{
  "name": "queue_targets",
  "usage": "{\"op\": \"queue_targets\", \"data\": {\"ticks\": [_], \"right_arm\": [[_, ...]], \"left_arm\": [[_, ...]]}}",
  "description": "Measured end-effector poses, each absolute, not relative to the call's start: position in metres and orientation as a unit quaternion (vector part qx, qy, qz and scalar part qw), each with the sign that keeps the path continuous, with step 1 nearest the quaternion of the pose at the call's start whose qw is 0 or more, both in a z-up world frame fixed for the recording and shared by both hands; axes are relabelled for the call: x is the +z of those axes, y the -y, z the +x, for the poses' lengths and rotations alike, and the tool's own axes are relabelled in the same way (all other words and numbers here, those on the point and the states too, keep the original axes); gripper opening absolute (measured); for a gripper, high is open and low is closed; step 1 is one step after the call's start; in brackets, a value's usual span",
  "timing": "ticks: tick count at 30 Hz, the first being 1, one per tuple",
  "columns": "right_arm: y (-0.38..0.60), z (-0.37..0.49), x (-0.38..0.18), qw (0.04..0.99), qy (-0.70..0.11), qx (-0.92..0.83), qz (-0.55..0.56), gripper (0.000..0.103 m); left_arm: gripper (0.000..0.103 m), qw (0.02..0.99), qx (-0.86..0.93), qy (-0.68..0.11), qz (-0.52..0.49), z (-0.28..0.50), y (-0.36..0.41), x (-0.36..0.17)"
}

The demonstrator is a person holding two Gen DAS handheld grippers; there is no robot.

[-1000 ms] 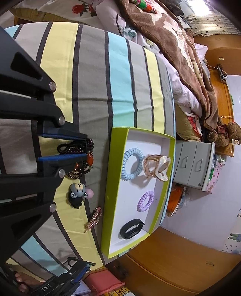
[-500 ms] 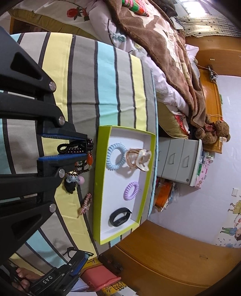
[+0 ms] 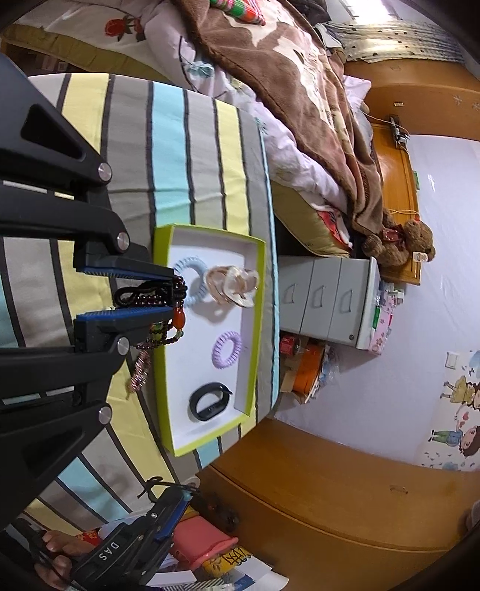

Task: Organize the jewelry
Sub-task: 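Carry the beaded necklace and cord hair tie over the green box with both grippers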

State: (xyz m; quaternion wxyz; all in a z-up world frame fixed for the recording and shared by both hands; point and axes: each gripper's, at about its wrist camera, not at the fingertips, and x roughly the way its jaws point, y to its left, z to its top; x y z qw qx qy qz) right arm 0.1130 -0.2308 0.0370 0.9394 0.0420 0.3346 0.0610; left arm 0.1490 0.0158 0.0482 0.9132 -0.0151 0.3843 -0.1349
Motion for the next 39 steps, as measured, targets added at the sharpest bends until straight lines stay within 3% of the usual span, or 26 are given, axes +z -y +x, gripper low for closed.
{"op": "queue_targets", "data": {"ticks": [18, 39], "right_arm": [[0.244, 0.185, 0.041, 0.933, -0.355, 0.048, 0.030, 0.021], [0.232, 0.271, 0.005, 0.907, -0.414, 0.073, -0.004, 0.021]], "left_arm": [[0.015, 0.908, -0.171, -0.383, -0.016, 0.182, 0.023, 0.057], [0.015, 0.886, -0.180, -0.427, -0.015, 0.227, 0.062, 0.018]]}}
